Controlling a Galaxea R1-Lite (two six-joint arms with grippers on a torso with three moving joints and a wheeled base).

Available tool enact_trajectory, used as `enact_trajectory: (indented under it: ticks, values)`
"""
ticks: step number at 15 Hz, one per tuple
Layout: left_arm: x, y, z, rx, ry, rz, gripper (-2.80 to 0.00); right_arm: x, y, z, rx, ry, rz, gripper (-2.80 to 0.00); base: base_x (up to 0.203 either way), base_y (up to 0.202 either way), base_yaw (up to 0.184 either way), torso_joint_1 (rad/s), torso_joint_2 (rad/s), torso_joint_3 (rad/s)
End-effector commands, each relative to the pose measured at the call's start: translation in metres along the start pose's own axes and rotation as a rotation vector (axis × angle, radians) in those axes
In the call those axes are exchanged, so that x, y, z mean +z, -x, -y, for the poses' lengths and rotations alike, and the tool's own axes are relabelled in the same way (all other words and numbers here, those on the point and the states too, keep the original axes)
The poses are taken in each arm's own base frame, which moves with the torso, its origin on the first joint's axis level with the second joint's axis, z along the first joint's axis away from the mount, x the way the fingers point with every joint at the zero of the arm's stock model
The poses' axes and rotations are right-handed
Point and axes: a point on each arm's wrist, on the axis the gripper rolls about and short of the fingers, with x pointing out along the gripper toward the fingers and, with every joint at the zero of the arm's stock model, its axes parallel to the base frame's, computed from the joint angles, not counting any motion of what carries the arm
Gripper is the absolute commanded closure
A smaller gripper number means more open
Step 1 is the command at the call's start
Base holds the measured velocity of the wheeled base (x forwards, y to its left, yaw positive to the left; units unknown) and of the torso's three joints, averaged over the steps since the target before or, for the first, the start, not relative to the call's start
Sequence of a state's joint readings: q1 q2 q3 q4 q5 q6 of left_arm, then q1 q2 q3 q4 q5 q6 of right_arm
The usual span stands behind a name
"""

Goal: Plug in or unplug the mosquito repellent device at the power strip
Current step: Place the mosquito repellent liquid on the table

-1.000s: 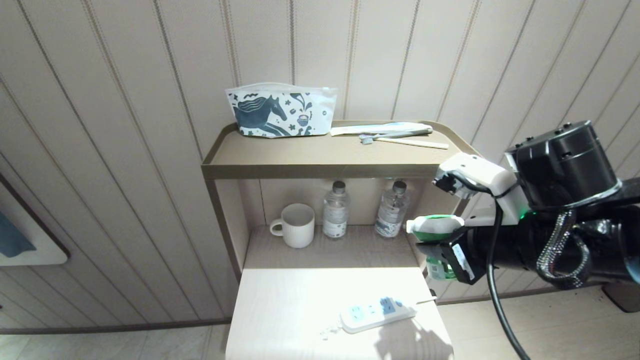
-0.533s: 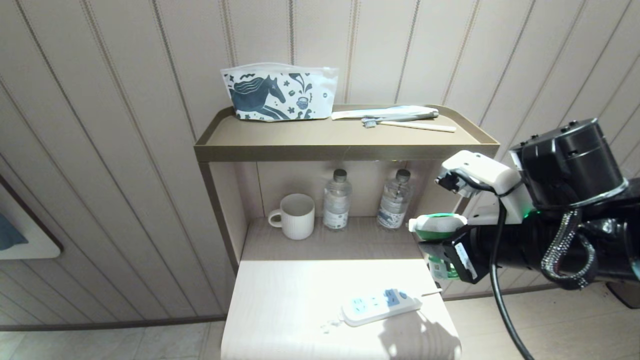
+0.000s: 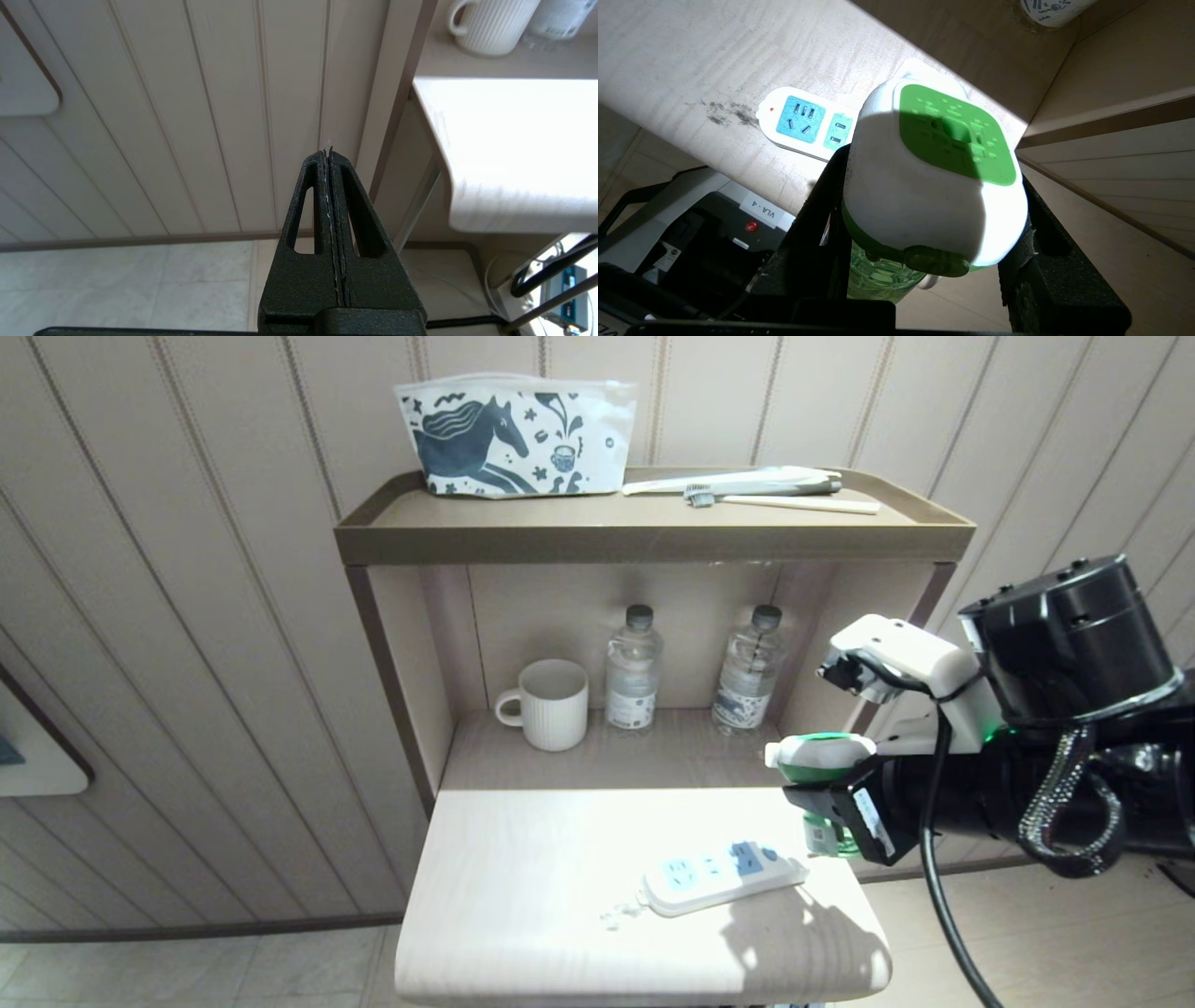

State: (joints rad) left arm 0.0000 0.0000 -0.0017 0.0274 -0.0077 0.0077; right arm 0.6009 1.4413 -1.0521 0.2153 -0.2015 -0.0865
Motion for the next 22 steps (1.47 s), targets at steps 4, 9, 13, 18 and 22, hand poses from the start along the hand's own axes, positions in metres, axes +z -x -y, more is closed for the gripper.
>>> enact_trajectory:
  ticks: [4, 9, 13, 18, 22]
  values:
    - [0.0, 0.0, 0.0, 0.0, 0.0, -0.002, 0.0, 0.0, 0.0, 0.0, 0.001, 0.002, 0.0, 0.0, 0.0, 0.0, 0.0, -0.229, 0.53, 0.297]
    - [0.0, 0.0, 0.0, 0.0, 0.0, 0.0, 0.0, 0.0, 0.0, 0.0, 0.001, 0.002, 0.0, 0.0, 0.0, 0.0, 0.0, -0.215, 0.5, 0.29]
    - [0.0, 0.0, 0.0, 0.0, 0.0, 0.0, 0.0, 0.002, 0.009, -0.005, 0.025, 0.009, 0.031, 0.0, 0.0, 0.0, 0.0, -0.109, 0.27, 0.163]
    - [0.0, 0.0, 0.0, 0.0, 0.0, -0.003, 0.0, 0.022, 0.034, -0.032, 0.02, -0.039, 0.363, 0.0, 0.0, 0.0, 0.0, -0.008, 0.02, 0.013]
    - [0.0, 0.0, 0.0, 0.0, 0.0, -0.002, 0.0, 0.027, 0.006, -0.077, -0.028, -0.045, 0.416, 0.0, 0.0, 0.0, 0.0, 0.0, 0.0, 0.0]
